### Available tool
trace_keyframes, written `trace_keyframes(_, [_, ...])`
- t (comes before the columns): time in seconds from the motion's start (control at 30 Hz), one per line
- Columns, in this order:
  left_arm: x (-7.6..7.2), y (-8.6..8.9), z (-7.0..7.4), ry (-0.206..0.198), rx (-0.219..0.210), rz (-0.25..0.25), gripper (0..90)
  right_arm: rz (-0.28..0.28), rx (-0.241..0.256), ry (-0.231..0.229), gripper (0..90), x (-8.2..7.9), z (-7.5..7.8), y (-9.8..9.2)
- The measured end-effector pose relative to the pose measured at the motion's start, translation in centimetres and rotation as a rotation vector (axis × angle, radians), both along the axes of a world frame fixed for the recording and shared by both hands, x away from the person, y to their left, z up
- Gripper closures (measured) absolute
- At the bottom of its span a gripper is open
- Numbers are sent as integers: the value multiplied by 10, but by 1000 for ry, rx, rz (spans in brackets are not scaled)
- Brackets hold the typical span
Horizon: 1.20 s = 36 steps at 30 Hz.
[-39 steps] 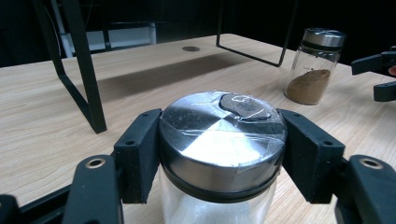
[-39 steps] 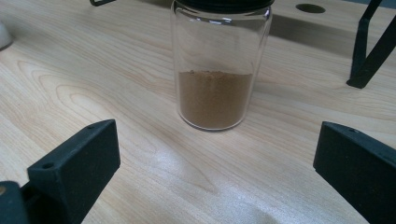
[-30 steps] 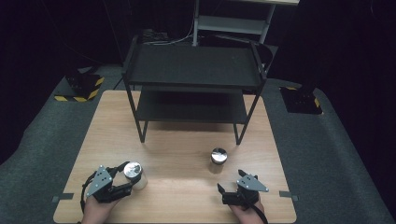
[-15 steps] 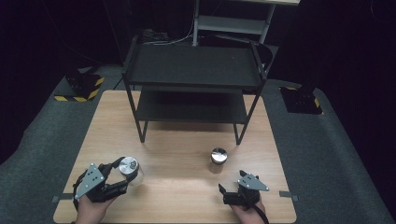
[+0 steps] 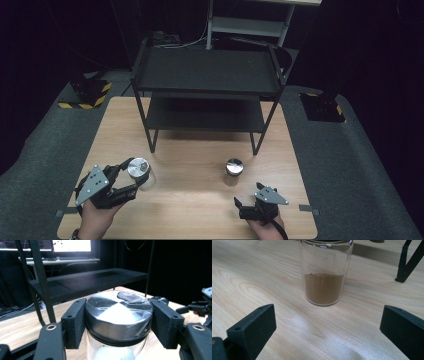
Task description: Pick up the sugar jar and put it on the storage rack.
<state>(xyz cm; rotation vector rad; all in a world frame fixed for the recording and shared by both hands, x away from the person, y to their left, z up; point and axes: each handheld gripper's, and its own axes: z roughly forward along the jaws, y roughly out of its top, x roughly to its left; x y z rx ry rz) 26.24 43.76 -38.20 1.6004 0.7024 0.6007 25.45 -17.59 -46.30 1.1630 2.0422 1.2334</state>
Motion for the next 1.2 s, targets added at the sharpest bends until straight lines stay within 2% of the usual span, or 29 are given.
trace_keyframes(0.2, [7,-6,10,-2,-34,-5,346,0,2,1,2,0,0,0])
trace_keyframes(0.5, [16,-14,29,-25,-39,-10,346,2,10,4,2,1,0,-2])
trace_keyframes(0.7, [26,-24,47,-32,-32,-3,346,2,9,4,3,1,0,-2])
trace_keyframes(1.2, [45,-37,77,-59,-41,-7,346,2,16,6,4,1,0,-3])
